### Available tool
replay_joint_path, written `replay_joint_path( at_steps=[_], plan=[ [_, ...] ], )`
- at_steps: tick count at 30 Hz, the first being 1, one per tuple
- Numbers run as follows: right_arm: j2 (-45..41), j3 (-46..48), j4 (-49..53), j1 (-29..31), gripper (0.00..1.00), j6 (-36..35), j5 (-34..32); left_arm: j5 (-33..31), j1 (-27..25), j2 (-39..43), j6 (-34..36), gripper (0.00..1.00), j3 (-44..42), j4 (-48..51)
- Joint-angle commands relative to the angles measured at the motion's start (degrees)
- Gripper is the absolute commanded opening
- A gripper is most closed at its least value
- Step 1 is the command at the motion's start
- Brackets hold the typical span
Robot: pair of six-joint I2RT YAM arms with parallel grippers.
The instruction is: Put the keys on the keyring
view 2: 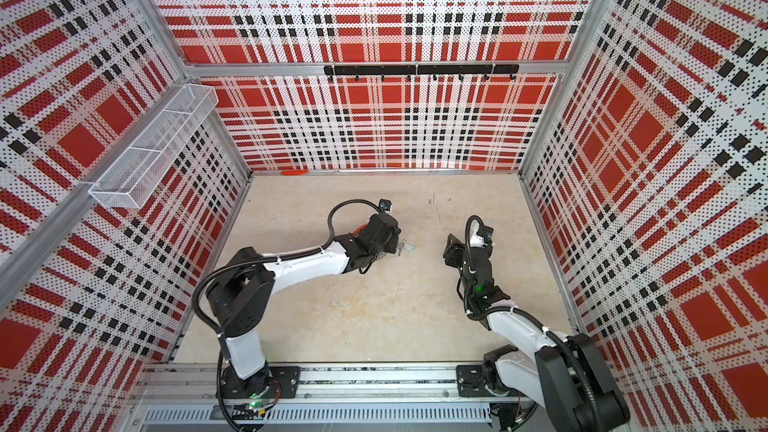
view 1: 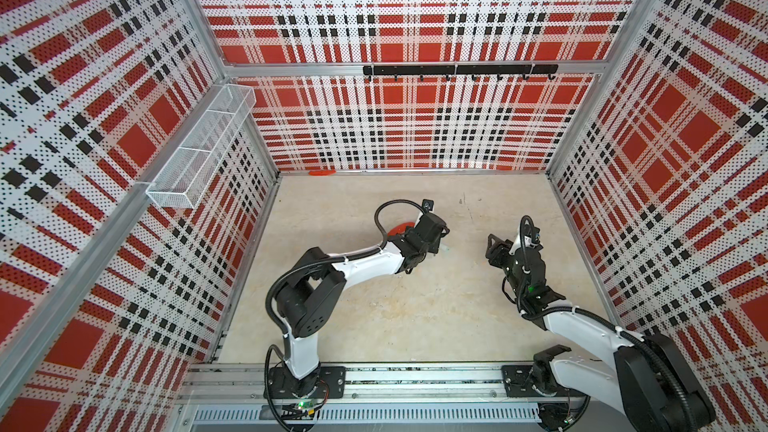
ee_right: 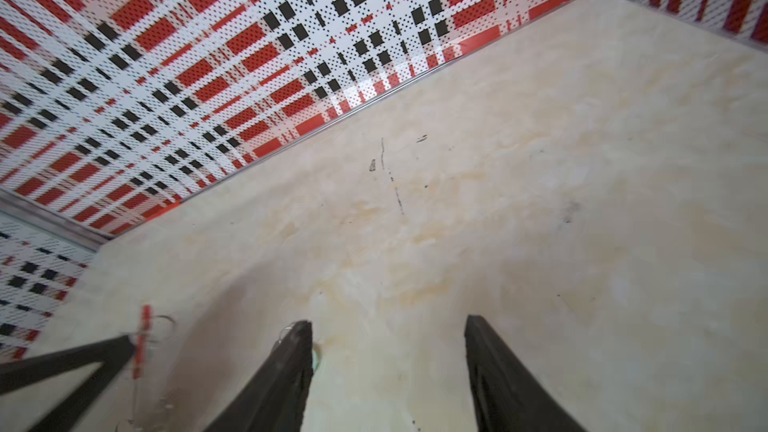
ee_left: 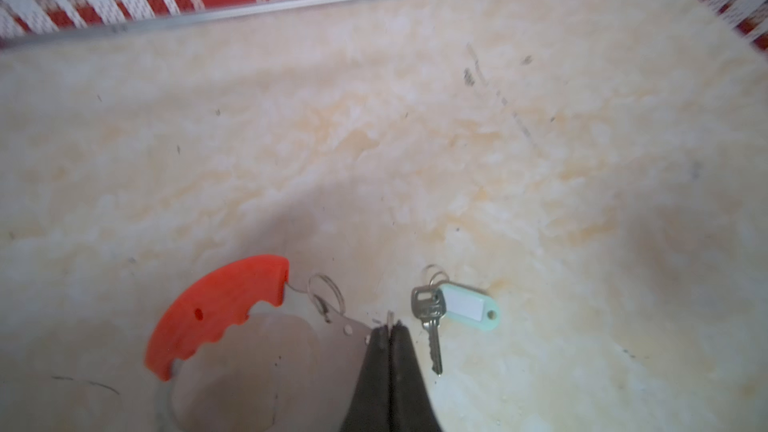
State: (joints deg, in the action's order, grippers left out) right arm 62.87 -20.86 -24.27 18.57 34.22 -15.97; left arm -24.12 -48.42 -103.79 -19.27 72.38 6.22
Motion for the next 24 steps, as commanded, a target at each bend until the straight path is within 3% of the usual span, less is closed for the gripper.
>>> replay_joint_path(
  at_steps=[1,4,7,12,15,24],
  plan=[
    [-3.78,-7.48,12.05,-0.26,0.48,-2.05,-4.12,4.0,0.34,5.03,8.88,0.0,2.25,2.05],
    [-5.07,-13.05,20.72,-0.24,0.45,-0.37,-5.27,15.78,3.51,6.04,8.09,0.0,6.25,5.48],
    [-3.51,-21.29,30.47,-0.28,0.52,0.24,-2.77,25.9,6.45,7.63,7.41,0.0,6.98,4.55],
    [-0.1,-33.41,41.3,-0.28,0.64,-2.1,9.75,31.22,8.24,10.79,5.55,0.0,6.96,0.68],
    [-1.33,-34.5,39.6,-0.24,0.62,-2.07,16.58,32.86,8.69,11.87,4.0,0.0,7.13,0.27],
    [-3.24,-34.22,28.73,-0.28,0.51,-6.71,37.18,41.18,9.53,19.97,9.98,0.0,-0.94,-10.87]
  ],
)
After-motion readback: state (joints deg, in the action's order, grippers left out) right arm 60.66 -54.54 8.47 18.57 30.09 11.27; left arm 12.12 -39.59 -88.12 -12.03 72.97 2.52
